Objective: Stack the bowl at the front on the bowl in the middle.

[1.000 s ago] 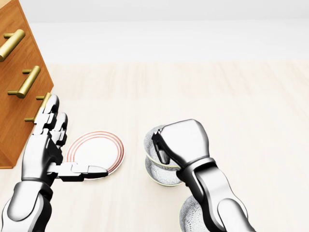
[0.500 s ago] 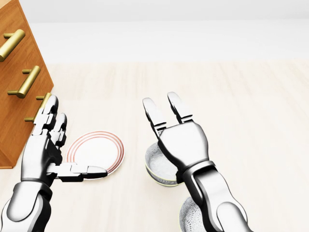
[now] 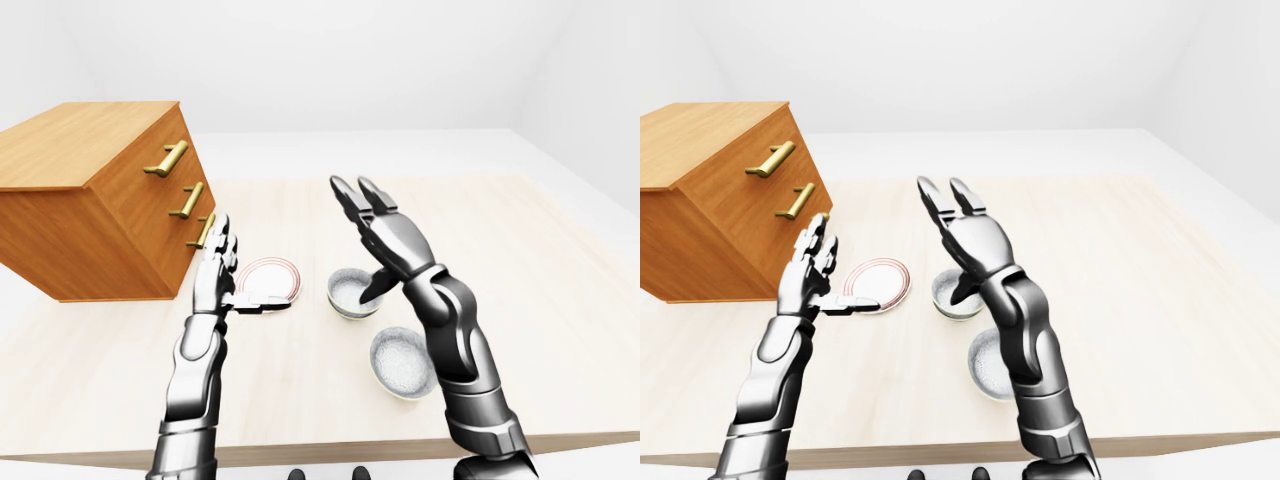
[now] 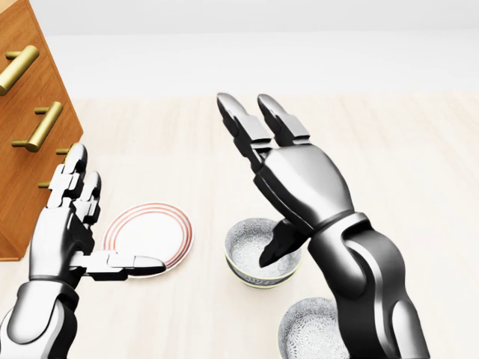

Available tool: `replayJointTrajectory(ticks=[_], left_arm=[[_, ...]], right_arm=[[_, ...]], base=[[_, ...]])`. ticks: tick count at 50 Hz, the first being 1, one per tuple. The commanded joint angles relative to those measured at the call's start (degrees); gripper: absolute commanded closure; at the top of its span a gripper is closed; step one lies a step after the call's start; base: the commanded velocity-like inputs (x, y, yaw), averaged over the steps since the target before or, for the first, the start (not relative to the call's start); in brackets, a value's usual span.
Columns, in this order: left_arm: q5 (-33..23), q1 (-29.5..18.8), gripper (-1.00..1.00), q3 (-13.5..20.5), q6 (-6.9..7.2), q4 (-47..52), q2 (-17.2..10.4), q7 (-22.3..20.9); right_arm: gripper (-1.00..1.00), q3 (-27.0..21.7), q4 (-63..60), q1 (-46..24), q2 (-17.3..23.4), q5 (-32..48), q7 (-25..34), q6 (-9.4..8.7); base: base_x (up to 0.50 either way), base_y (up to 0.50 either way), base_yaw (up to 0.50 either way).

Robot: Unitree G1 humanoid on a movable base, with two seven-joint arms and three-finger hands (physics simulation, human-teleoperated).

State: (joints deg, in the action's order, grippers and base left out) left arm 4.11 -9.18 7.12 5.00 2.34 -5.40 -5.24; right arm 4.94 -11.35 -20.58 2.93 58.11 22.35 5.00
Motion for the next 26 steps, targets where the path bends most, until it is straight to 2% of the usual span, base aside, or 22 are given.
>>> replayJointTrajectory(ticks=[1, 4, 5, 6, 8, 10, 13, 16, 18, 26], left_arm=[[-0.3, 0.5, -1.0, 0.0, 0.0, 3.0, 0.1, 0.1], [-0.5, 1.0, -1.0, 0.0, 0.0, 4.7, 0.2, 0.1], [-0.6, 1.1, -1.0, 0.1, 0.0, 5.4, 0.0, 0.1], [-0.6, 1.1, -1.0, 0.3, 0.0, 5.7, 0.0, 0.0], [-0.8, 1.3, -1.0, 0.3, 0.0, 6.7, 0.0, 0.1], [-0.9, 1.6, -1.0, 0.4, 0.0, 7.4, 0.1, 0.1], [-1.2, 1.9, -1.0, 0.4, 0.0, 8.1, 0.2, 0.1], [-1.3, 1.9, -1.0, 0.4, 0.0, 9.0, 0.3, 0.1], [-1.4, 2.1, -1.0, 0.2, 0.0, 9.9, 0.4, 0.3], [-1.3, 2.9, -1.0, 0.8, 0.0, 13.0, 0.5, 0.3]], right_arm=[[-1.0, -5.1, -11.1, -3.7, 0.2, -19.1, 6.9, 0.0], [-1.0, -6.3, -9.6, -3.3, 0.2, -26.0, 0.2, 0.0], [-1.0, -7.1, -9.6, -2.5, -0.9, -30.4, -2.5, -0.52], [-1.0, -7.3, -9.2, -2.2, -0.9, -32.7, -5.5, -1.88], [-1.0, -7.4, -8.6, -0.5, -1.0, -37.5, -9.9, -2.63], [-1.0, -6.9, -9.4, 0.9, -0.6, -41.5, -11.9, -3.1], [-1.0, -7.0, -10.7, 4.4, -0.7, -46.8, -14.7, -3.0], [-1.0, -6.8, -11.5, 8.1, -0.8, -50.6, -15.8, -1.91], [-1.0, -6.6, -11.0, 10.1, -1.4, -53.0, -16.5, -0.22], [-1.0, -4.7, -9.9, 12.9, -2.8, -57.5, -19.4, 0.0]], base=[[0.0, 0.0, 0.0], [0.0, 0.0, 0.0], [0.0, 0.0, 0.0], [0.0, 0.0, 0.0], [0.0, 0.0, 0.0], [0.0, 0.0, 0.0], [0.0, 0.0, 0.0], [0.0, 0.0, 0.0], [0.0, 0.0, 0.0], [0.0, 0.0, 0.0]])
